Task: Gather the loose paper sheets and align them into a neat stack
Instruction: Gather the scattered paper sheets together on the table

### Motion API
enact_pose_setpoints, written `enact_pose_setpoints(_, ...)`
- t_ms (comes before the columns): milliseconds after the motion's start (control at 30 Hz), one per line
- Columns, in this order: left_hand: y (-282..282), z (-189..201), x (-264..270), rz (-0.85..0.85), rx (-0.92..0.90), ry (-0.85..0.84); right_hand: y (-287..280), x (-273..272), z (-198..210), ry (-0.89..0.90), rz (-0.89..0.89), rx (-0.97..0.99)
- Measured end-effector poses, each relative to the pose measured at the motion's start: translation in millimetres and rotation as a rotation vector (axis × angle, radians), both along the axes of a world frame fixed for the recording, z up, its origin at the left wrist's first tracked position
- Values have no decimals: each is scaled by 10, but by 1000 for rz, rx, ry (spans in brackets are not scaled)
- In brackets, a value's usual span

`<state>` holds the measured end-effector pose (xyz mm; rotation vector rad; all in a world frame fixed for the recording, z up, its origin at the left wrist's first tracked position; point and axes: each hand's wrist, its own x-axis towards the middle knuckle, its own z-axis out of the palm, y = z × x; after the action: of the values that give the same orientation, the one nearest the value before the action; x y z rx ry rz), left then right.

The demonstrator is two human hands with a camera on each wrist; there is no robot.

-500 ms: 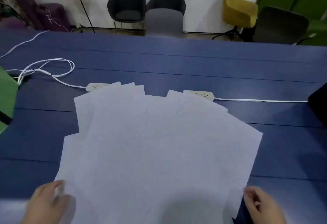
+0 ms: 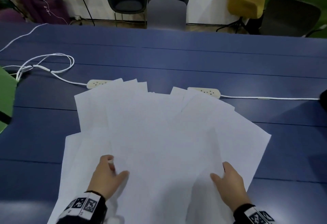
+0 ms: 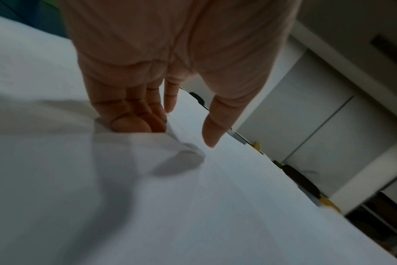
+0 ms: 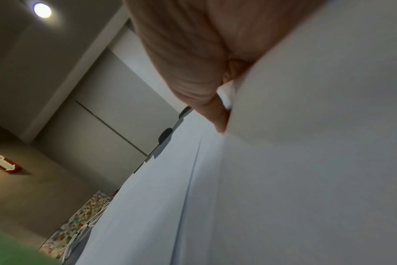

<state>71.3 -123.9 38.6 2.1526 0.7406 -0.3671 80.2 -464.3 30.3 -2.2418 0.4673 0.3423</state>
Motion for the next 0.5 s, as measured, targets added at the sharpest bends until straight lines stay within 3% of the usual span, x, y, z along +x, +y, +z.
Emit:
enact_pose_setpoints(133,-176,7,22,26,-96,-57,8,45,-67,-41,-109,69)
enact_pose_setpoints(400,-489,-45,136,-105,-122,-223,294,96,-25,-41,22,166)
enact_pose_setpoints(500,-395,-57,209,-20,-138,-279,234,112,-8,-48,-4,143)
